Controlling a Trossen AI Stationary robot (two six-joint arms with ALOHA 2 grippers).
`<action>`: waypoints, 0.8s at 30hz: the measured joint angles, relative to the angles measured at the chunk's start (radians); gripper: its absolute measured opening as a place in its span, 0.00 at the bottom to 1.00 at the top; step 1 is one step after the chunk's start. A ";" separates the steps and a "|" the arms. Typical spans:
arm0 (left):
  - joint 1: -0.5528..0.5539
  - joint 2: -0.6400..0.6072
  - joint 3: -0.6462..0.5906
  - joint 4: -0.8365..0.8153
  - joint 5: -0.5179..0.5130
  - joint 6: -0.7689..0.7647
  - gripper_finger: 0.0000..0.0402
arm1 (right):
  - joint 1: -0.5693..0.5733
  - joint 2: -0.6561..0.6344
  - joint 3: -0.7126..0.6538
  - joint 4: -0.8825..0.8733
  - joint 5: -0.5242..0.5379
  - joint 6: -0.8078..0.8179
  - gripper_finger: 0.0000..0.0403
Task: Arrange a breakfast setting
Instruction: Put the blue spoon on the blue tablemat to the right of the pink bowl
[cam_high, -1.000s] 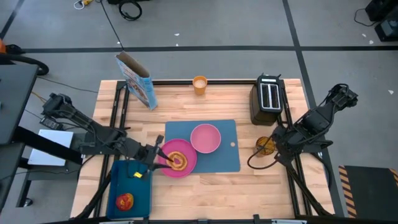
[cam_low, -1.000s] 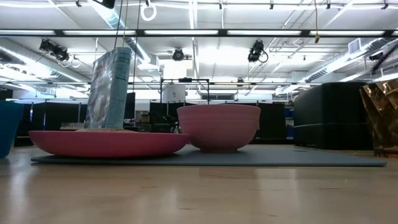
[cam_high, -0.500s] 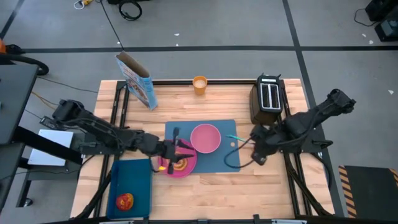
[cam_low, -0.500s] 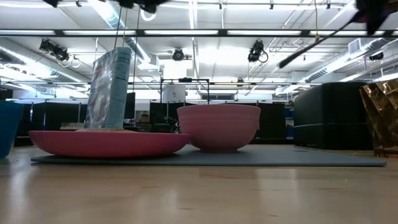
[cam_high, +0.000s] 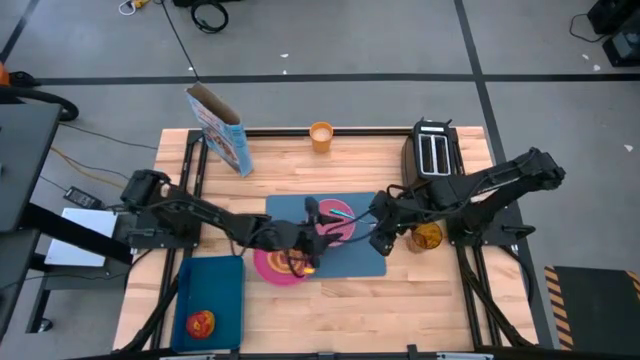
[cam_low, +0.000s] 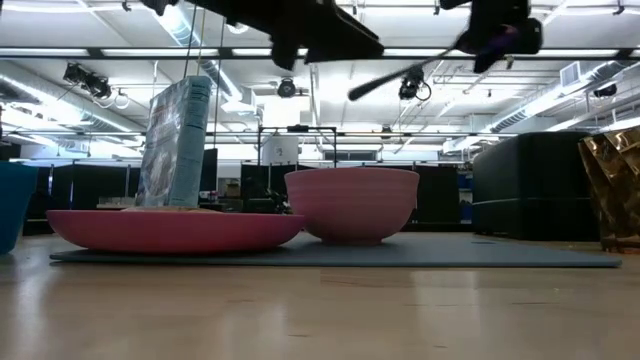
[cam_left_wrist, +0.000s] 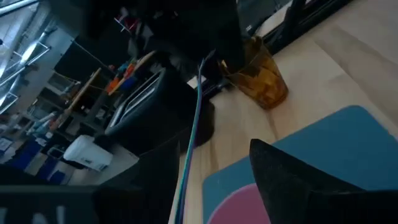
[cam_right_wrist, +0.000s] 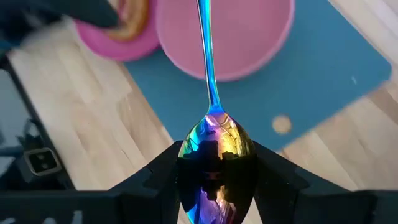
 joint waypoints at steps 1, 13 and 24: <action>0.008 0.014 0.014 -0.002 -0.006 0.002 0.49 | -0.005 0.000 0.000 0.015 -0.004 -0.009 0.41; 0.061 0.148 0.173 -0.001 -0.031 0.124 0.43 | -0.064 0.022 0.000 0.065 -0.002 -0.045 0.41; 0.070 0.165 0.193 -0.007 -0.037 0.138 0.37 | -0.094 0.026 0.000 0.071 0.024 -0.047 0.41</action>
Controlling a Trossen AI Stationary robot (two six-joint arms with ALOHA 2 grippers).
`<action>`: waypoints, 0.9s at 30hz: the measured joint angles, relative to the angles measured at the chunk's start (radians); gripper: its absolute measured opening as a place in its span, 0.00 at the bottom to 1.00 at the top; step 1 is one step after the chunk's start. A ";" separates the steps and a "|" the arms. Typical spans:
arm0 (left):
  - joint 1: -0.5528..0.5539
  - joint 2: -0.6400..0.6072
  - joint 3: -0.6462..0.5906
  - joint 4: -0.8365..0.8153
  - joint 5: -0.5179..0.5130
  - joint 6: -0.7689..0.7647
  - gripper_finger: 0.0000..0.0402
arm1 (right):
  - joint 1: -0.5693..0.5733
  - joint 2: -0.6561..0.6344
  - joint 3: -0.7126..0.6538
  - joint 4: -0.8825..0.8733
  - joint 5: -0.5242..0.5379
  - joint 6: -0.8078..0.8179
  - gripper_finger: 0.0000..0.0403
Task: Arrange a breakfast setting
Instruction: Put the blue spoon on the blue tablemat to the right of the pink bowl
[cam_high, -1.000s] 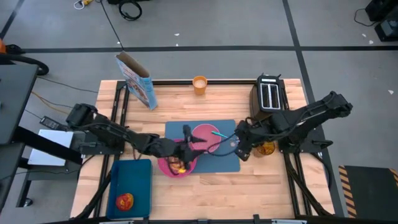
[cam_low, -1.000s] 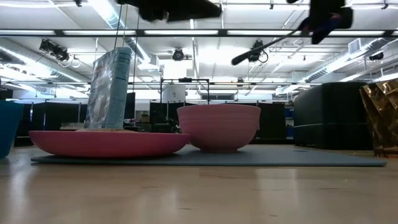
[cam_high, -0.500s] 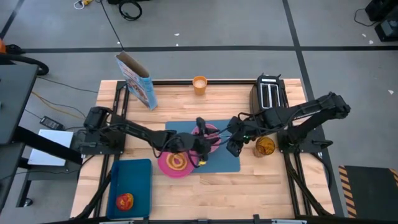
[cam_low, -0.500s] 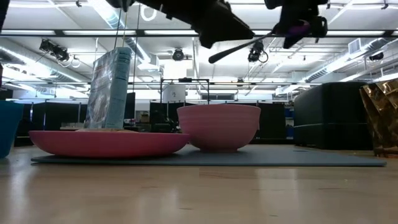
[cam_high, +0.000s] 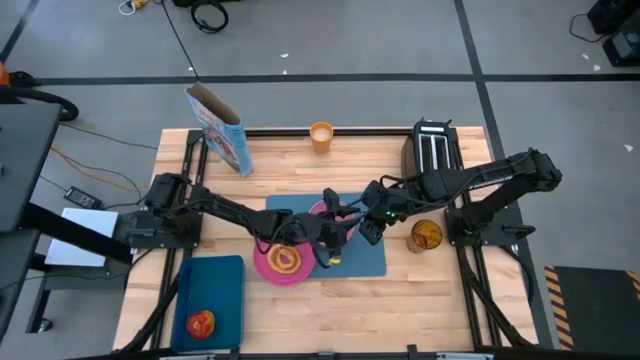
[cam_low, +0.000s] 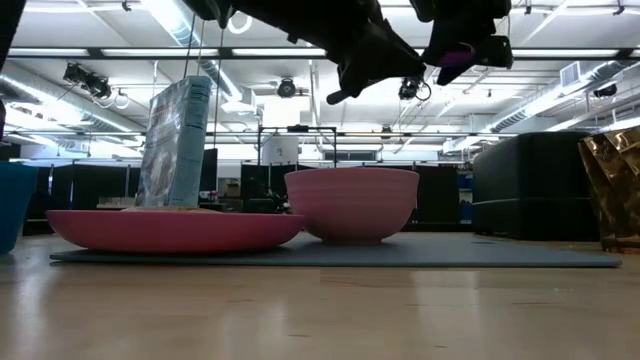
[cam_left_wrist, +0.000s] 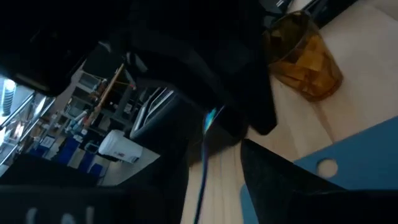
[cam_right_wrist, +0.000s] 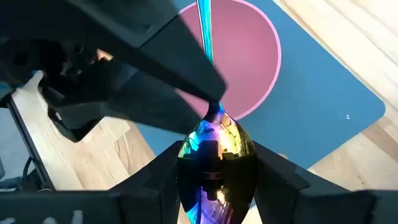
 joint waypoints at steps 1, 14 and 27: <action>0.001 0.000 0.000 0.000 -0.001 -0.001 0.35 | -0.001 0.000 0.000 0.000 0.002 0.000 0.41; 0.009 -0.001 0.000 0.004 -0.050 -0.012 0.03 | -0.008 0.000 0.000 0.023 0.020 -0.014 0.41; -0.010 -0.051 -0.003 -0.084 -0.062 -0.098 0.01 | 0.028 -0.058 -0.001 0.061 -0.006 -0.127 0.58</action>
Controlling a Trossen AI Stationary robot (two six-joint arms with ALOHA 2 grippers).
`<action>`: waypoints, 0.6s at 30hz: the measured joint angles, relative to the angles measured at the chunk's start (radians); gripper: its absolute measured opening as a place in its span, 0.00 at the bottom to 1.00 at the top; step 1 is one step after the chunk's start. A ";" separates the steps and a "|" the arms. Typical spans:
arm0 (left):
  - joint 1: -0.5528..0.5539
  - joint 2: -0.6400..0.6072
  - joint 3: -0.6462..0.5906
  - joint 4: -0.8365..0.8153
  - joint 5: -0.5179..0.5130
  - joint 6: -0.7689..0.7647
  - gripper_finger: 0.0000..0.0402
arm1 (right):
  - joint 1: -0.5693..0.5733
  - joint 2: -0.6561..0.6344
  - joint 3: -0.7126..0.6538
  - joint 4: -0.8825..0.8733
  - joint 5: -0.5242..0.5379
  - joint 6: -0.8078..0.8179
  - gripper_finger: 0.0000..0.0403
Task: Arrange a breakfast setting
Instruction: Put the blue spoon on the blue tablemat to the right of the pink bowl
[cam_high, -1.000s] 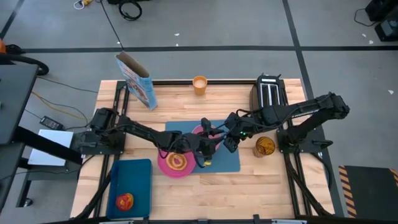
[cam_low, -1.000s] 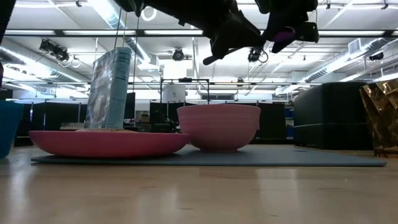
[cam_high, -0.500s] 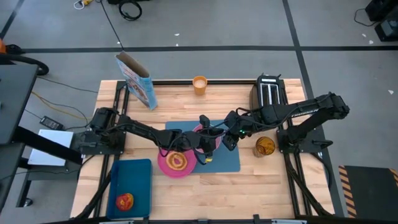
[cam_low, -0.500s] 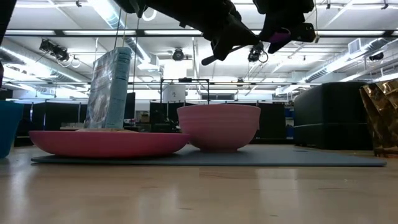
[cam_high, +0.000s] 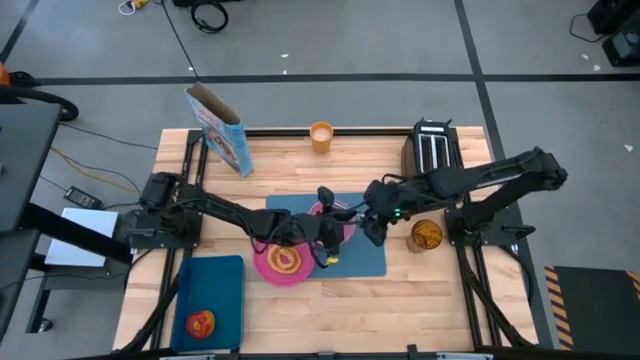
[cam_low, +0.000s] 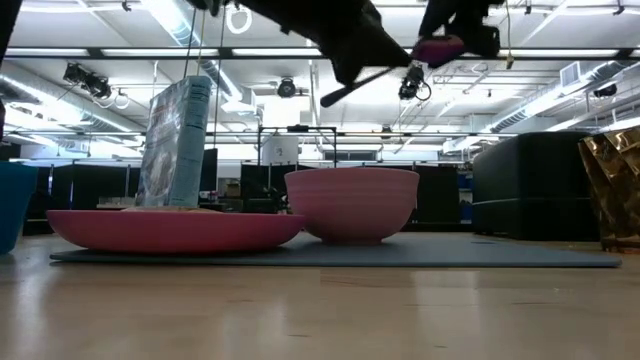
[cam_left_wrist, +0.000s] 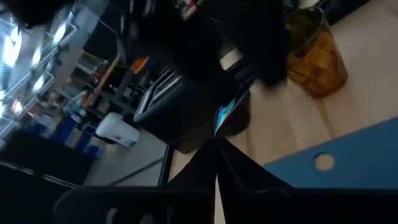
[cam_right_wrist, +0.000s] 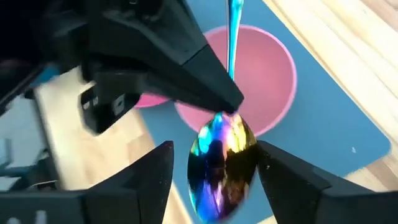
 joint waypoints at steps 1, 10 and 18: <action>-0.002 -0.021 -0.005 -0.022 0.003 -0.026 0.01 | 0.012 -0.022 0.000 0.000 0.011 -0.010 0.59; -0.016 -0.272 -0.182 -0.014 0.136 -0.362 0.01 | 0.261 -0.153 -0.003 0.023 0.453 -0.266 0.58; -0.013 -0.351 -0.391 0.533 0.353 -0.662 0.01 | 0.362 -0.104 -0.192 0.399 0.619 -0.463 0.58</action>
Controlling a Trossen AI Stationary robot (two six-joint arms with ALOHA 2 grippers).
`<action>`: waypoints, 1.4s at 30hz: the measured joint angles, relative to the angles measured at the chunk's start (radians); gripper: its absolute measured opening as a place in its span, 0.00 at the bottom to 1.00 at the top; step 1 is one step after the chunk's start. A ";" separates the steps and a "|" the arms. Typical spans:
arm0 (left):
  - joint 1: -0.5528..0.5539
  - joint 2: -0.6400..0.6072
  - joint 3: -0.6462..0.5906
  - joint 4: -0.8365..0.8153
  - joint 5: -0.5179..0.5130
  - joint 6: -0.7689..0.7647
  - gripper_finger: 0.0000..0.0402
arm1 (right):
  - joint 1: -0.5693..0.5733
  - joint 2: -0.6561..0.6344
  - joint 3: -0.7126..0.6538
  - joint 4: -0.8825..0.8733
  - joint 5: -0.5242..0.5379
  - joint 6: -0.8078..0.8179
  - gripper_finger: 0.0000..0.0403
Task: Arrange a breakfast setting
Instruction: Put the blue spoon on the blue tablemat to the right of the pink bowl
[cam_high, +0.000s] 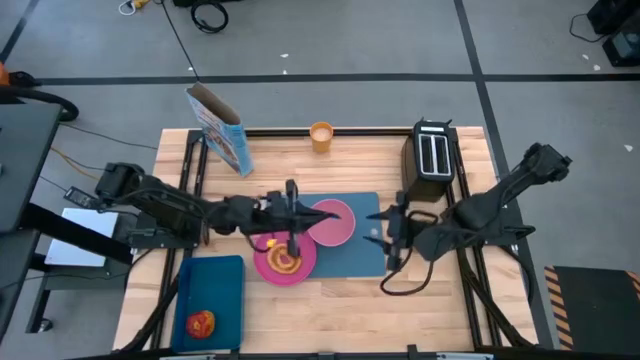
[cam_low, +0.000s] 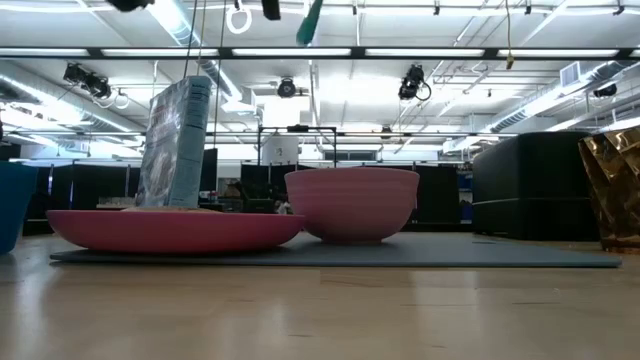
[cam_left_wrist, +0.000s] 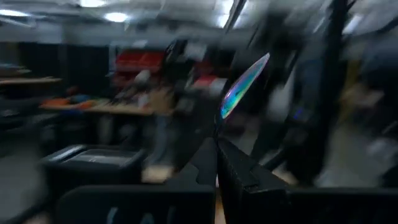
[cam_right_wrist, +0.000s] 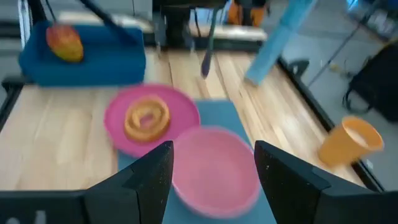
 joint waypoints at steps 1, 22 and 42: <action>-0.001 0.008 -0.011 0.060 0.022 -0.035 0.01 | 0.000 0.008 -0.036 0.094 0.013 -0.019 0.58; -0.072 0.141 0.032 0.357 -0.036 -0.249 0.01 | -0.144 0.319 -0.262 1.210 -0.279 -0.247 0.44; -0.067 0.140 0.032 0.401 -0.082 -0.279 0.01 | -0.238 0.325 -0.262 1.259 -0.451 -0.019 0.07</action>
